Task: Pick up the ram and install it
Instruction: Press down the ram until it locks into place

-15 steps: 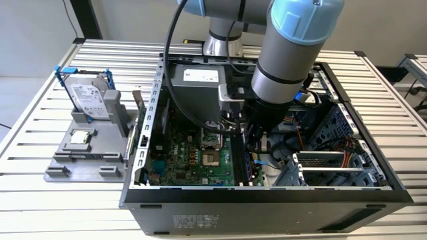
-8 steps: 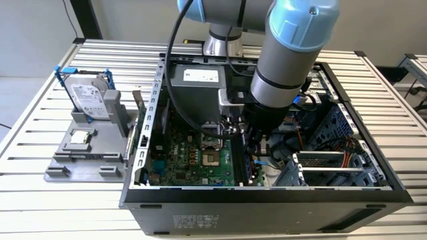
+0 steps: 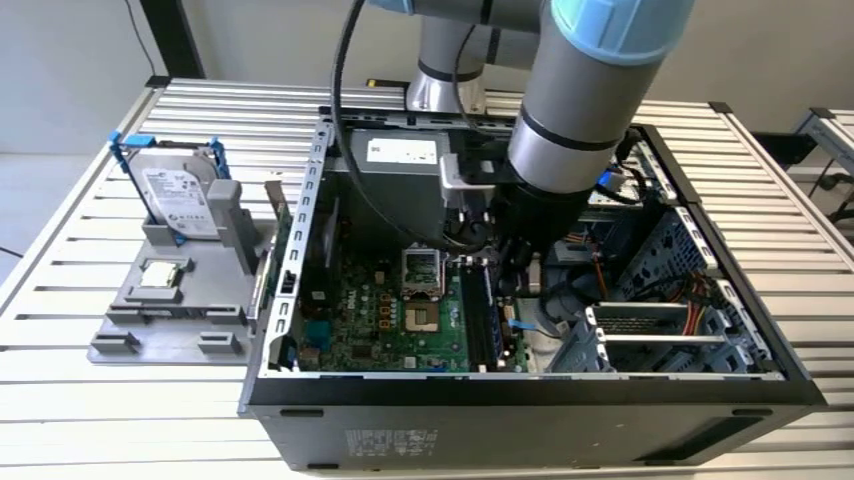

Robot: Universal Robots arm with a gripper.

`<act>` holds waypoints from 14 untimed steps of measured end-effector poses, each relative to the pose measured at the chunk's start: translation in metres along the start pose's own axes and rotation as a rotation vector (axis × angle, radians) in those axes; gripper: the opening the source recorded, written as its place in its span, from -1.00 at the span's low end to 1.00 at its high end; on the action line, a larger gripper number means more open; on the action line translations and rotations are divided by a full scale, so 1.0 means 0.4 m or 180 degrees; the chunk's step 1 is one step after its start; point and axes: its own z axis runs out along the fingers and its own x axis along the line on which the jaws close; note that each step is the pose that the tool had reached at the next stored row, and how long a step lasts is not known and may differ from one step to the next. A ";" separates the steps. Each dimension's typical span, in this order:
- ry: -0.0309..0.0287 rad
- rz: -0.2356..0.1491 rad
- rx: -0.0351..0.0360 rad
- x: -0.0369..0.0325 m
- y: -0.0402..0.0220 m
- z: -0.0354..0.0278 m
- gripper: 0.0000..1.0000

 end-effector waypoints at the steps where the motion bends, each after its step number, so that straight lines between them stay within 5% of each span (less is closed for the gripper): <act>1: 0.0001 0.0000 0.0000 0.000 0.000 -0.011 -1.00; 14: 0.0001 0.0000 0.0000 0.000 0.004 -0.160 -1.00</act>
